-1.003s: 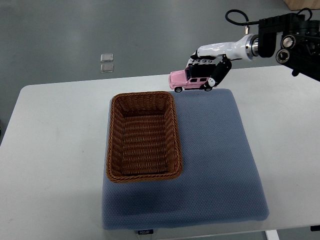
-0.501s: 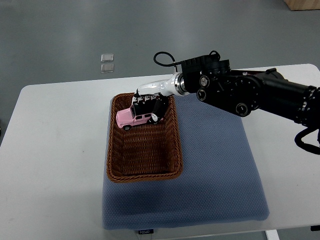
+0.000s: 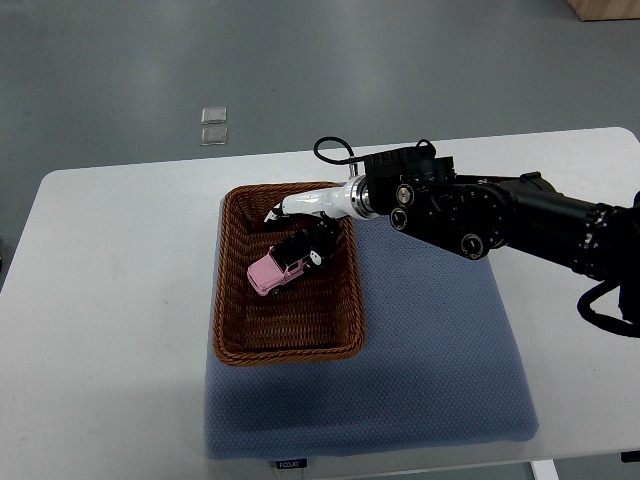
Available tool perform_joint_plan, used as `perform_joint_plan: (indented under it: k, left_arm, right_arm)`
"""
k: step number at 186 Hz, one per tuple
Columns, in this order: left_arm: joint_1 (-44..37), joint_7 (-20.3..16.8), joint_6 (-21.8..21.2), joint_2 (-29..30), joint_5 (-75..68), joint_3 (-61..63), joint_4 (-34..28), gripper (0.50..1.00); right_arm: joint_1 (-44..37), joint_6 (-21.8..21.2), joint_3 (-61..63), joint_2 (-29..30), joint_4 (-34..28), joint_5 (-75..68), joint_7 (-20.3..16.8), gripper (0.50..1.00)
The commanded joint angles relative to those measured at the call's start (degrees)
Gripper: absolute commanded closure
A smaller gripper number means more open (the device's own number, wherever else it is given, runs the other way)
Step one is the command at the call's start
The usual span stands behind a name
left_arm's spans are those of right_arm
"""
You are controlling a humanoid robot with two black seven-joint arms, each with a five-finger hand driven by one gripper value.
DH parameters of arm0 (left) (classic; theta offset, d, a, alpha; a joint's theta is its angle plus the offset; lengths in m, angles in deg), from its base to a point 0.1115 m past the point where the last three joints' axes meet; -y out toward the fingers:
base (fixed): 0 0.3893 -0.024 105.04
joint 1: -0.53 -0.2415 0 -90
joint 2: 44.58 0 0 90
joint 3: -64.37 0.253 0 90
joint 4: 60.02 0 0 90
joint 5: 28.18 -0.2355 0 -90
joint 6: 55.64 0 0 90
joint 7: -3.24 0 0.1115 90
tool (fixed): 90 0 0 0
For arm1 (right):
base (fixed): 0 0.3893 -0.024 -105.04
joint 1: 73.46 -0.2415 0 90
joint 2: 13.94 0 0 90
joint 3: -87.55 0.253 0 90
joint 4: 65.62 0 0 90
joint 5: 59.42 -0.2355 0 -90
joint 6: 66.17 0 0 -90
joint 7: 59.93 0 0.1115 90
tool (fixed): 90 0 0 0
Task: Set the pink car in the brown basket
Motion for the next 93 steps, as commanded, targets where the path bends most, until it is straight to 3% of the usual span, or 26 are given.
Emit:
perform_joint_plan:
  k: [1, 21, 22, 50, 93]
  left_arm:
    - [0.0, 0.0, 0.0, 0.0, 0.0, 0.0, -0.1, 0.500]
    - [0.0, 0.1, 0.0, 0.0, 0.0, 0.0, -0.1, 0.500]
    - [0.0, 0.1, 0.0, 0.0, 0.0, 0.0, -0.1, 0.500]
    - [0.0, 0.1, 0.0, 0.0, 0.0, 0.0, -0.1, 0.500]
    - [0.0, 0.3, 0.0, 0.0, 0.0, 0.2, 0.1, 0.500]
  right_arm:
    - [-0.1, -0.1, 3.9, -0.6, 0.0, -0.1, 0.1, 0.591]
    - [0.0, -0.3, 9.2, -1.6, 0.0, -0.4, 0.0, 0.591]
    - [0.2, -0.2, 13.9, -3.3, 0.0, -0.9, 0.1, 0.591]
    - [6.7, 0.6, 31.1, -7.8, -0.2, -8.5, 0.3, 0.591]
    - [23.9, 3.5, 56.5, -7.5, -0.5, -27.6, 7.5, 0.591]
